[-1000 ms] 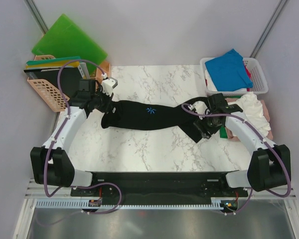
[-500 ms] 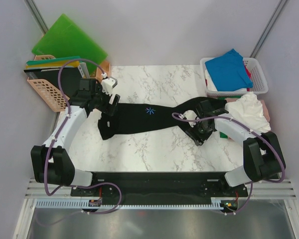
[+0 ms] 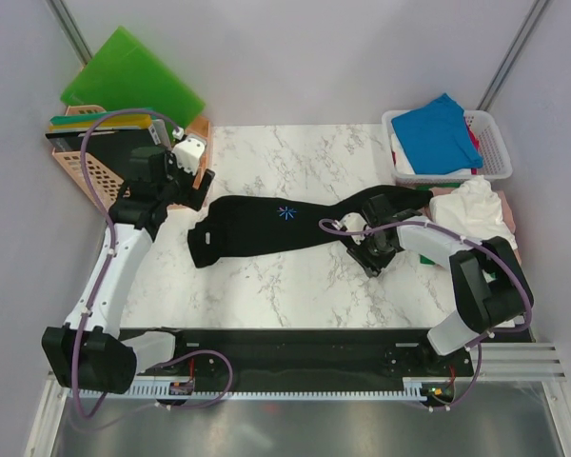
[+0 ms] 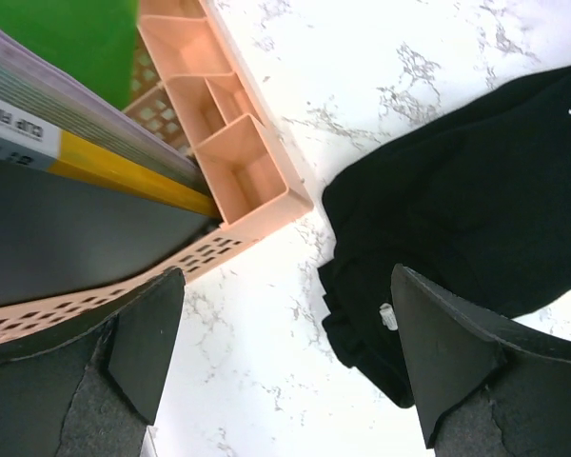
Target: Fold and stack the t-shirts
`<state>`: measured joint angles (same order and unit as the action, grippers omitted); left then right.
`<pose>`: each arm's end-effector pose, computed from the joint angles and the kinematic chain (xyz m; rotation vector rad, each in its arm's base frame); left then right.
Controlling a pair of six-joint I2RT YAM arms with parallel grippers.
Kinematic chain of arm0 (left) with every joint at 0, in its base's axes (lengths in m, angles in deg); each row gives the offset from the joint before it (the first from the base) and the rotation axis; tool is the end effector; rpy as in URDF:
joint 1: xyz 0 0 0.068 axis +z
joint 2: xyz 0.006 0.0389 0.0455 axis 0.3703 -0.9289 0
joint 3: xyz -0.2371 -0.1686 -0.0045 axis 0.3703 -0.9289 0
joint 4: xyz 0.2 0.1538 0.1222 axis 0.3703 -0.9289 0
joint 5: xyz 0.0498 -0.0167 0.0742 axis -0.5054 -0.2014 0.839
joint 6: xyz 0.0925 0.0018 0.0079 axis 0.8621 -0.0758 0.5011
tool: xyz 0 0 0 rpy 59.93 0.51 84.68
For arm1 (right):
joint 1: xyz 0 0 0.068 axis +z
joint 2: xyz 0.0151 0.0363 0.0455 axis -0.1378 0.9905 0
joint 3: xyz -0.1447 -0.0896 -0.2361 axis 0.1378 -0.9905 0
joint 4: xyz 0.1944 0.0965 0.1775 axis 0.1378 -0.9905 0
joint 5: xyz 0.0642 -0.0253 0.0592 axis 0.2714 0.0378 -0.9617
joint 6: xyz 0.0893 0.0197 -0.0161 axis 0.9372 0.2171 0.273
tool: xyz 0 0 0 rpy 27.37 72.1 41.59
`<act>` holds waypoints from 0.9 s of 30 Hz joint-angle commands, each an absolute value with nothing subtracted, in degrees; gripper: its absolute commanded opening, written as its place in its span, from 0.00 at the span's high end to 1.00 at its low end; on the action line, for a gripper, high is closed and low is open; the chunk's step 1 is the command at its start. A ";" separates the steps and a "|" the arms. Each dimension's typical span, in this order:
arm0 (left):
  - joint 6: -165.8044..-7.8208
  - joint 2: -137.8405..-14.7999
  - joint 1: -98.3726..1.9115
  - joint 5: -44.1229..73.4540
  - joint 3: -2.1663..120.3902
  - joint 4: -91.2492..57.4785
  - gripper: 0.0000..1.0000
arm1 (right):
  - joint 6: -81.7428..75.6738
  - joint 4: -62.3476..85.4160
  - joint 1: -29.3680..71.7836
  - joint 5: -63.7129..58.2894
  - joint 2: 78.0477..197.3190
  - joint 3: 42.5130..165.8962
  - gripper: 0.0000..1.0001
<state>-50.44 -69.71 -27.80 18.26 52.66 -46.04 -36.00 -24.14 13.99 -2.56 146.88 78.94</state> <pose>0.3191 -0.0408 0.3438 0.6051 2.0075 0.1119 0.2749 0.1223 0.1199 -1.1982 2.6309 0.1760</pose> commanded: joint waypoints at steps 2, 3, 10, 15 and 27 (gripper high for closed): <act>-47.46 -67.89 -27.62 20.03 52.42 -43.86 0.04 | -35.86 -20.74 14.14 0.09 148.18 79.02 0.43; -47.37 -67.97 -27.53 20.11 52.16 -43.95 0.04 | -35.86 -20.57 14.14 0.27 148.27 79.11 0.44; -47.28 -67.36 -27.62 19.50 50.58 -43.95 0.04 | -36.30 -19.77 14.05 2.12 150.20 79.02 0.66; -47.37 -67.10 -27.62 19.41 50.14 -43.95 0.04 | -35.86 -19.86 14.05 1.85 150.82 79.02 1.00; -49.13 -70.61 -27.62 13.44 44.43 -43.86 0.05 | -34.90 -28.74 13.97 6.14 130.53 97.88 1.00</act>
